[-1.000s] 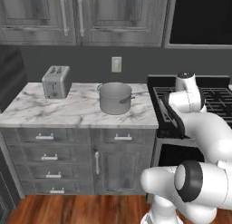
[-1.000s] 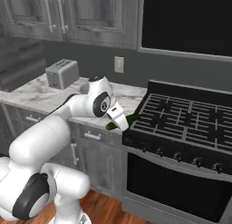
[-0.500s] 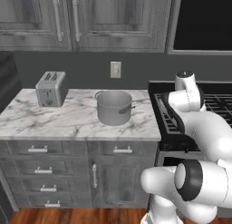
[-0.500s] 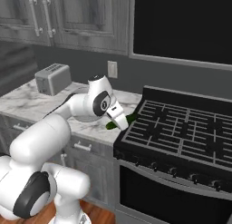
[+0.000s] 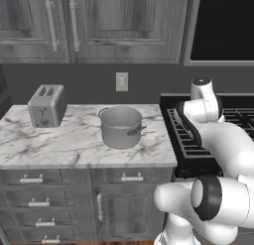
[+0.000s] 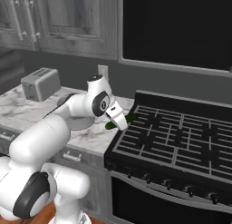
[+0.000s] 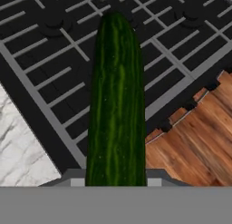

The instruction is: Turn on the sink faucet. Then move the cucumber from the counter to the sink. Turn off the sink. Move the vegetable from the sink to the pot next to the stove. Finally move the pot to the rear left burner.

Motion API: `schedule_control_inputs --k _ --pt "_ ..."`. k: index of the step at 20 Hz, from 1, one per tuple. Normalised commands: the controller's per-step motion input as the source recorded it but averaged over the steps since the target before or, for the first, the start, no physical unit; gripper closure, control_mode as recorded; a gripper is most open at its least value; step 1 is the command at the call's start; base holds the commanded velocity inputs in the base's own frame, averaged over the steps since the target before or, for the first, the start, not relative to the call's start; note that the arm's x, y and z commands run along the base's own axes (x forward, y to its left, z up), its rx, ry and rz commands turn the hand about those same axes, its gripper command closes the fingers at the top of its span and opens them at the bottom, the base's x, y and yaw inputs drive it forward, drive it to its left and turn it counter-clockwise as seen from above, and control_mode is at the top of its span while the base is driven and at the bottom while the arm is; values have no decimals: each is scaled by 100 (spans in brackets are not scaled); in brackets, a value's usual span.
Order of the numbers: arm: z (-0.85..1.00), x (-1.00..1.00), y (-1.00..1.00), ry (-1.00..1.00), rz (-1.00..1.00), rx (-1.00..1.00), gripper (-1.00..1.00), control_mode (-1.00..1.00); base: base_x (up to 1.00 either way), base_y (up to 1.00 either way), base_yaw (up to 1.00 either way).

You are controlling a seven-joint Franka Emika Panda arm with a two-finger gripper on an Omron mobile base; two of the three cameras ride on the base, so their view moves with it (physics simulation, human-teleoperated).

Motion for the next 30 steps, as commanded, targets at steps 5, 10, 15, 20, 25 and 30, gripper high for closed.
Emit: schedule_control_inputs --k 5,10,15,20,25,30 --pt "0 0 0 0 0 0 100 100 45 6 -14" --pt "0 0 0 0 0 0 100 100 40 10 -17" --pt "0 0 0 0 0 0 100 100 39 15 -17" --pt "0 0 0 0 0 0 100 100 36 15 -16" --pt "0 0 0 0 0 0 100 100 26 9 -11" --pt "0 0 0 0 0 0 100 100 2 0 -1"
